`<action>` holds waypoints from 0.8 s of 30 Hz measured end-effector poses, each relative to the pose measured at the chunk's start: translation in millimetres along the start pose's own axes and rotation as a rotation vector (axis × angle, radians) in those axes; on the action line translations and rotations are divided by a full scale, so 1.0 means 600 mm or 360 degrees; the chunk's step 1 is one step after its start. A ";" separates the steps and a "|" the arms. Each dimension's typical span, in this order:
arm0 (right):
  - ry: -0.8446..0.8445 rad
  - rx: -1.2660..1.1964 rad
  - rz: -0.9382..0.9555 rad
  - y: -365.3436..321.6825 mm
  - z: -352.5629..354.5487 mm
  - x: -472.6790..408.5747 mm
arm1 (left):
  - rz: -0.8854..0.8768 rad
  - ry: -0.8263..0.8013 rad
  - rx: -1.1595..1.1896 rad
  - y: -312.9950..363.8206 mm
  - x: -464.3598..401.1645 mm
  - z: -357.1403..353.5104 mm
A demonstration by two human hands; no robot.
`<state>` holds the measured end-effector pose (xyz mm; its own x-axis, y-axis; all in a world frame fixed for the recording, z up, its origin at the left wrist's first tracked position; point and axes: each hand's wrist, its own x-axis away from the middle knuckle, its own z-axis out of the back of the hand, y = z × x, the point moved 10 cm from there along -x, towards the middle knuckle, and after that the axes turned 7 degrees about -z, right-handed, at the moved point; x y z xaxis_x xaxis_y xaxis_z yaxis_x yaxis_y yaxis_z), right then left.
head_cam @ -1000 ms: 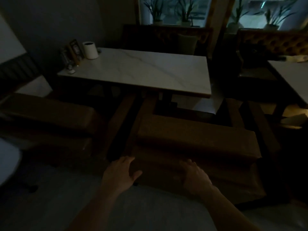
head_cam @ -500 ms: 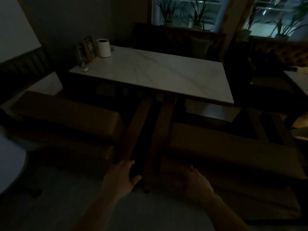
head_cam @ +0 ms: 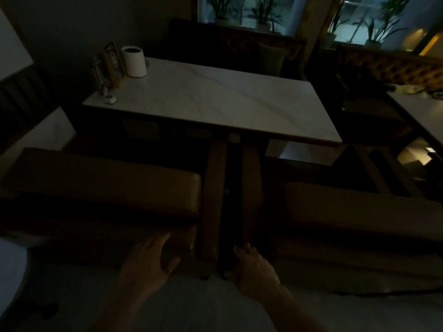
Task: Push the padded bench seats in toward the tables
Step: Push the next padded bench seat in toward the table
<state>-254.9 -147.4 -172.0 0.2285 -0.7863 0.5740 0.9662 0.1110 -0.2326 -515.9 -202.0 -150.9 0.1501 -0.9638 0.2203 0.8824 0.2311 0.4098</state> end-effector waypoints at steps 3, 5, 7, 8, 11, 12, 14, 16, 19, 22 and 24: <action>-0.0023 0.0019 0.0052 -0.049 -0.022 -0.020 | 0.0042 0.0030 -0.0061 -0.042 0.000 0.012; -0.0005 0.0002 0.0106 -0.083 -0.033 -0.035 | 0.0081 0.0045 -0.0121 -0.073 0.003 0.021; 0.0051 -0.0034 0.0185 -0.121 -0.035 -0.052 | 0.0107 0.0071 -0.0146 -0.105 0.007 0.032; 0.0079 -0.0046 0.0233 -0.141 -0.034 -0.063 | 0.0123 0.0089 -0.0156 -0.123 0.007 0.040; 0.0091 -0.0037 0.0298 -0.196 -0.043 -0.090 | 0.0175 0.0106 -0.0230 -0.183 0.006 0.062; 0.0091 -0.0029 0.0312 -0.211 -0.047 -0.098 | 0.0198 0.0109 -0.0247 -0.204 0.003 0.068; 0.0131 -0.0008 0.0339 -0.238 -0.053 -0.109 | 0.0215 0.0102 -0.0266 -0.242 -0.003 0.077; 0.0190 0.0046 0.0361 -0.269 -0.061 -0.119 | 0.0194 0.0088 -0.0289 -0.282 -0.015 0.087; 0.0244 0.0144 0.0352 -0.311 -0.082 -0.139 | 0.0100 0.0102 -0.0308 -0.350 -0.039 0.102; 0.0290 0.0259 0.0263 -0.332 -0.110 -0.168 | -0.0013 0.0079 -0.0383 -0.421 -0.068 0.106; 0.0311 0.0271 0.0157 -0.337 -0.128 -0.185 | -0.0100 0.0081 -0.0436 -0.463 -0.086 0.104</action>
<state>-484.7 -129.2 -248.9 0.3109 -0.8672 0.3890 0.9504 0.2801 -0.1352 -796.2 -208.4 -220.8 0.1072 -0.9822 0.1544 0.9773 0.1327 0.1651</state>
